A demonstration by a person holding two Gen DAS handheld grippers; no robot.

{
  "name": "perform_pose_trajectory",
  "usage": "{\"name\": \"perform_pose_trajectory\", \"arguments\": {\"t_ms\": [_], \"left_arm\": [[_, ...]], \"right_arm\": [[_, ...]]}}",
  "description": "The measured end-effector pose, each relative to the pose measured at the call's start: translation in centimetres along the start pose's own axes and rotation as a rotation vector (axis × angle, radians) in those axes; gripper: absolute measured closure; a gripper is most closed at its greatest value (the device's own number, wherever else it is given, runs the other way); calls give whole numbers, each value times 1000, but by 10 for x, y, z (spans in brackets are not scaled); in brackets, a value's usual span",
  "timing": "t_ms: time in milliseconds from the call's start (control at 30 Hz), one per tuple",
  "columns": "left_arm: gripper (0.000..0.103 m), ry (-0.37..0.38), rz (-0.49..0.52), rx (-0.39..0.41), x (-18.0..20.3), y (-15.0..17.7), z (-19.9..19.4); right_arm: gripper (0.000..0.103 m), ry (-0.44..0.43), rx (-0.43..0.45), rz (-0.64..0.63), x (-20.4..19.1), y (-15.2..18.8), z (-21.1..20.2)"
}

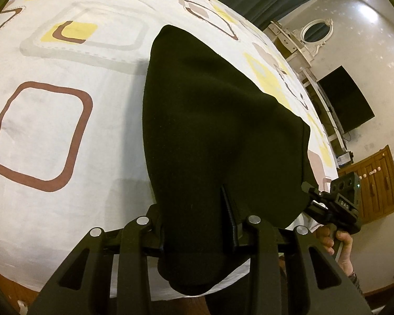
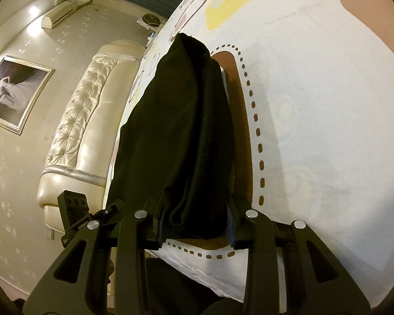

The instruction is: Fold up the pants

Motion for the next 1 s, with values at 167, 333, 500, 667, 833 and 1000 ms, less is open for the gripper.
{"name": "perform_pose_trajectory", "arguments": {"t_ms": [167,333,500,667,833,1000], "left_arm": [[67,4,-3,-3,0,0,1],[55,33,18,7,-1,-1,-5],[24,85,8,62,-14,-6,-25],[24,108,-32,67,-30,-35,-24],[23,146,-73,38,-32,-70,-1],[22,130,-62,-1,-33,-99,25]], "right_arm": [[70,-3,2,2,0,0,0],[63,-14,-3,12,0,-1,-2],[48,-4,-3,-16,-6,-8,-13],[37,1,53,-5,-1,-43,-23],[33,-21,55,37,3,-92,-5],[32,-5,46,65,10,-119,17]]}}
Point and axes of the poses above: each gripper's, at about its wrist camera, not at the fingertips, and z roughly the way its jaws point, x to its right, y to its underside, the point moved 5 cm from there along z, roughly the way its jaws point, and after that the axes turned 4 degrees about -x, right-handed, at the moved point
